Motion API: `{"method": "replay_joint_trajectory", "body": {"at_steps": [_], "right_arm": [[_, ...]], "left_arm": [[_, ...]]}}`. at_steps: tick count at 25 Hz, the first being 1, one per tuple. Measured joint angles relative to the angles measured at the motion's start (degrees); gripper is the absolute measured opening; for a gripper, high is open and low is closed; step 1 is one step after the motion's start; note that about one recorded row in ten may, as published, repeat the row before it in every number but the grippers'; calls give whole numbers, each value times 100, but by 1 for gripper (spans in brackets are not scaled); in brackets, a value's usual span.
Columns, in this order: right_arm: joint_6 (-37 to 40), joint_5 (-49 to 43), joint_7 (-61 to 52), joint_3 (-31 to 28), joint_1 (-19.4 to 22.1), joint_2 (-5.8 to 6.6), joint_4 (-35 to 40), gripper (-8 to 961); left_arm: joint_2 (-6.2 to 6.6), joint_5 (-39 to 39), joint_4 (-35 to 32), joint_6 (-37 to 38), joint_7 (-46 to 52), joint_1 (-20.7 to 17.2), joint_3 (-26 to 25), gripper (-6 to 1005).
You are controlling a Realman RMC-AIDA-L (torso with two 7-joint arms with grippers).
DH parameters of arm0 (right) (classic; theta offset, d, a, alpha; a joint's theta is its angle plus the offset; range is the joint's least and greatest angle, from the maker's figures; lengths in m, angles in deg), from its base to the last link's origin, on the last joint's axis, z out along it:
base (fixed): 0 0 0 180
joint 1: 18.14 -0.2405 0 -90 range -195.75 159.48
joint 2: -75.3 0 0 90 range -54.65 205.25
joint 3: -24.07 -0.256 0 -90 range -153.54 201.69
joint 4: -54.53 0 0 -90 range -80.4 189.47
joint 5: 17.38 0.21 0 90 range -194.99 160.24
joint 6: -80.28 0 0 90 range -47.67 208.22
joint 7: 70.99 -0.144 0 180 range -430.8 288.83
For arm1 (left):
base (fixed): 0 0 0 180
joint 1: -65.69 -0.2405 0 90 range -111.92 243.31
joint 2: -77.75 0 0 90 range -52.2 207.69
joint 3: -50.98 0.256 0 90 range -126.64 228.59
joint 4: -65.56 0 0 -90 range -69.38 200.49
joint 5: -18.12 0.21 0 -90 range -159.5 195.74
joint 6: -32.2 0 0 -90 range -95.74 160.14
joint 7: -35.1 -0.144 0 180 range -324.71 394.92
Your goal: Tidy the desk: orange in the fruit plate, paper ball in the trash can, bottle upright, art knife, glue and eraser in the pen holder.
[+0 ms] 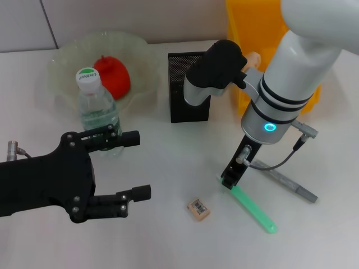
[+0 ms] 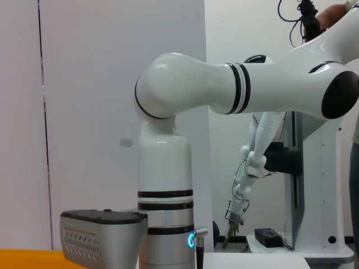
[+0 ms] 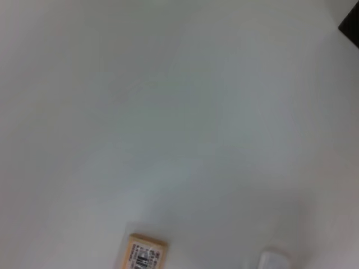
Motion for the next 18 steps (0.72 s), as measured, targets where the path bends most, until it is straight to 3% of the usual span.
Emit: {"method": "replay_joint_trajectory", "body": {"at_steps": [18], "right_arm": [[-53,14,-10,0,-171,0,-268,182]], "left_arm": [[3,0,0,0,-9,19,-13,801]]}}
